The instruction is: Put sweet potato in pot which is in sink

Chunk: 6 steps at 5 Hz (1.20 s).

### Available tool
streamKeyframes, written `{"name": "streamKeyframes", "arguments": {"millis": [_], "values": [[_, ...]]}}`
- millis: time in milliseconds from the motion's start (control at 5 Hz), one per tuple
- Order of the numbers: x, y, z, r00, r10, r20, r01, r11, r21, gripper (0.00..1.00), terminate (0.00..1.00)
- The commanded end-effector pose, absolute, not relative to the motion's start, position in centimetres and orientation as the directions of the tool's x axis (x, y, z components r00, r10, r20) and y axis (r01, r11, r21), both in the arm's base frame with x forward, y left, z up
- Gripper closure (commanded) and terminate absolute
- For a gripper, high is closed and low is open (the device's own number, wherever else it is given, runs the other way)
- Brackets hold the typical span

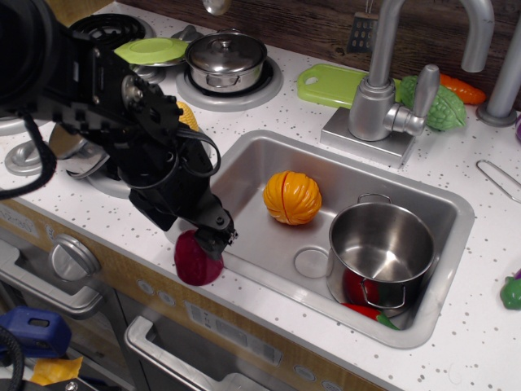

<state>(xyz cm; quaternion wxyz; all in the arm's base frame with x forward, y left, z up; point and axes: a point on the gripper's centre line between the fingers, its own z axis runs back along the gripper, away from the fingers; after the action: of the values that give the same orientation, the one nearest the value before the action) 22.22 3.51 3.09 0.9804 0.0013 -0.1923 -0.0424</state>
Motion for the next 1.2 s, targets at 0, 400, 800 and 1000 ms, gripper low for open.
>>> {"name": "streamKeyframes", "arguments": {"millis": [0, 400, 800, 1000], "values": [[22.5, 4.0, 2.5, 0.910, -0.067, 0.409, 0.064, 0.998, 0.020, 0.00, 0.00], [22.4, 3.4, 1.0, 0.902, -0.030, 0.430, 0.027, 1.000, 0.013, 0.00, 0.00], [22.9, 2.9, 3.6, 0.912, -0.057, 0.407, 0.043, 0.998, 0.042, 1.00, 0.00], [23.8, 2.0, 6.4, 0.905, -0.079, 0.417, 0.058, 0.996, 0.062, 1.00, 0.00]]}}
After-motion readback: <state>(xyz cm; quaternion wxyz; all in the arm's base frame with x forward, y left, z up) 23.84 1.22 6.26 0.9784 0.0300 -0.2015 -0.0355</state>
